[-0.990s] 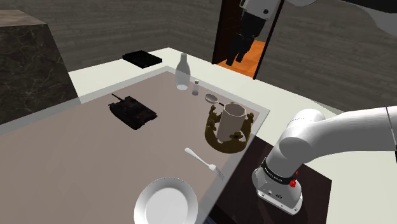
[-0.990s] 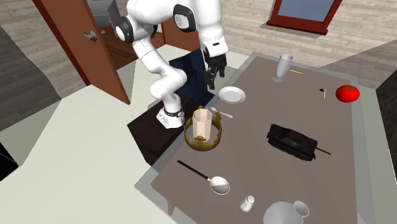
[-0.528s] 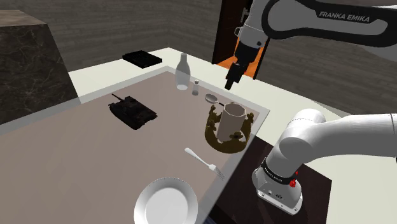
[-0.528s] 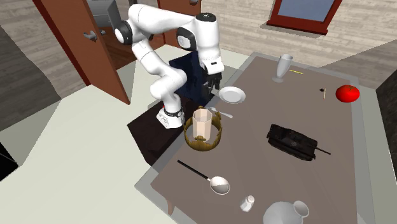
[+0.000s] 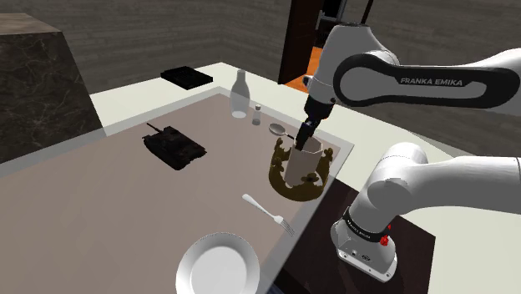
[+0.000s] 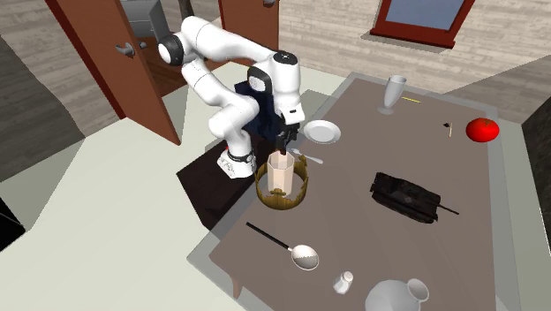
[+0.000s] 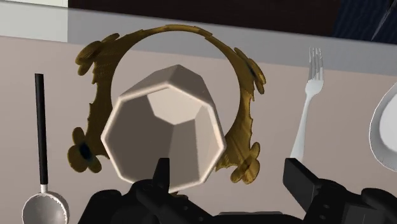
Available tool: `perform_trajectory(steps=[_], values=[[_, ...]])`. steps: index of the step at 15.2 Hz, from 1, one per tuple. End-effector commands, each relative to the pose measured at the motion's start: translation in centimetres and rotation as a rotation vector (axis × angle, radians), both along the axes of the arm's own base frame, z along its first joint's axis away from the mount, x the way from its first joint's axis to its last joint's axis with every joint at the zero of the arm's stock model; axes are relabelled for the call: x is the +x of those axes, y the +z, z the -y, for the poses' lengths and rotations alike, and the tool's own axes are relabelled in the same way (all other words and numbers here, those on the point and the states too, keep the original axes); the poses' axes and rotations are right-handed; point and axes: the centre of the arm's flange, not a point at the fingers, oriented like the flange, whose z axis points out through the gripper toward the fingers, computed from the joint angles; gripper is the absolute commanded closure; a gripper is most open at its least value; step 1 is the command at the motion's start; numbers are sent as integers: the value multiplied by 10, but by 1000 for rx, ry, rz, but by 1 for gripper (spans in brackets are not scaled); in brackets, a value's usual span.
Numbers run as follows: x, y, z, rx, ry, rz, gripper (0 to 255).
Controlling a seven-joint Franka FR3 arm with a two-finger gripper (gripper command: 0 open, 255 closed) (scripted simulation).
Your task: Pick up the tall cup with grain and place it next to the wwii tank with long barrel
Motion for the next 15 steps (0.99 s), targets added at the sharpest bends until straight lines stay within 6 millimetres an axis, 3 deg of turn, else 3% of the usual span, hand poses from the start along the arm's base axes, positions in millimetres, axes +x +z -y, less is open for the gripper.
perform_trajectory(steps=[1, 9, 15], values=[[-6, -24, -1, -14, 8, -7, 0], [-3, -63, -1, -14, 8, -7, 0], [-3, -63, -1, -14, 8, -7, 0]])
